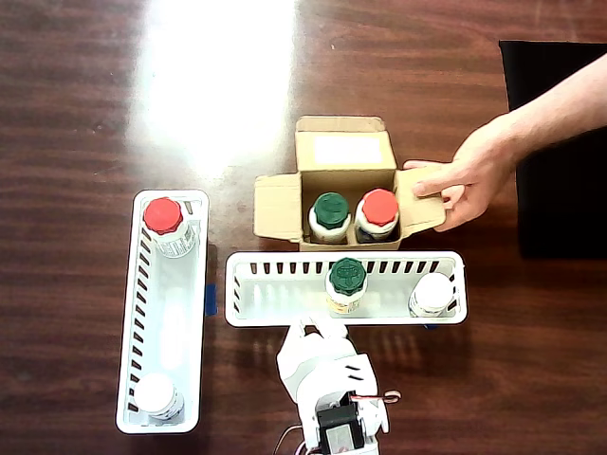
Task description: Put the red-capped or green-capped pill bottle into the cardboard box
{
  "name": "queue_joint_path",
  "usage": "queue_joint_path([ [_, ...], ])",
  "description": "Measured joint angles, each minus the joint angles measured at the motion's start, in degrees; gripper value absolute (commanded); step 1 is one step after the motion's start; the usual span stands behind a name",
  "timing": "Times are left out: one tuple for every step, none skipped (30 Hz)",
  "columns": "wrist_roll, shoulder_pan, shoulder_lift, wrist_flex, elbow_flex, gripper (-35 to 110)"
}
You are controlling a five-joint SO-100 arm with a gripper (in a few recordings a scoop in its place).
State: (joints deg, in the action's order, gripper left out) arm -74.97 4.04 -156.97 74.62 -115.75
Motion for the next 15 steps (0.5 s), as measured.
queue_joint_path([
  [-0.4,-0.7,-1.7,-1.2,-2.5,1],
  [-1.0,-1.5,-3.4,-2.2,-5.3,1],
  [-1.4,-2.4,-5.3,-3.3,-8.3,1],
  [-1.9,-3.3,-7.1,-4.5,-11.0,1],
  [-2.3,-3.8,-9.1,-5.7,-13.7,1],
  [-2.5,-3.8,-11.1,-7.0,-16.5,1],
  [-2.7,-3.8,-13.1,-8.2,-19.2,1],
  [-2.8,-3.5,-15.0,-9.1,-21.8,1],
  [-2.8,-3.4,-16.9,-10.4,-24.4,1],
  [-2.7,-3.4,-18.5,-11.8,-26.9,1],
  [-2.5,-3.4,-20.4,-12.9,-29.3,1],
  [-2.2,-3.4,-22.7,-14.2,-31.8,1],
  [-1.8,-3.4,-24.9,-15.0,-34.1,1],
  [-1.5,-3.0,-27.0,-15.6,-36.1,1],
  [-1.3,-2.5,-29.3,-15.8,-38.2,1],
])
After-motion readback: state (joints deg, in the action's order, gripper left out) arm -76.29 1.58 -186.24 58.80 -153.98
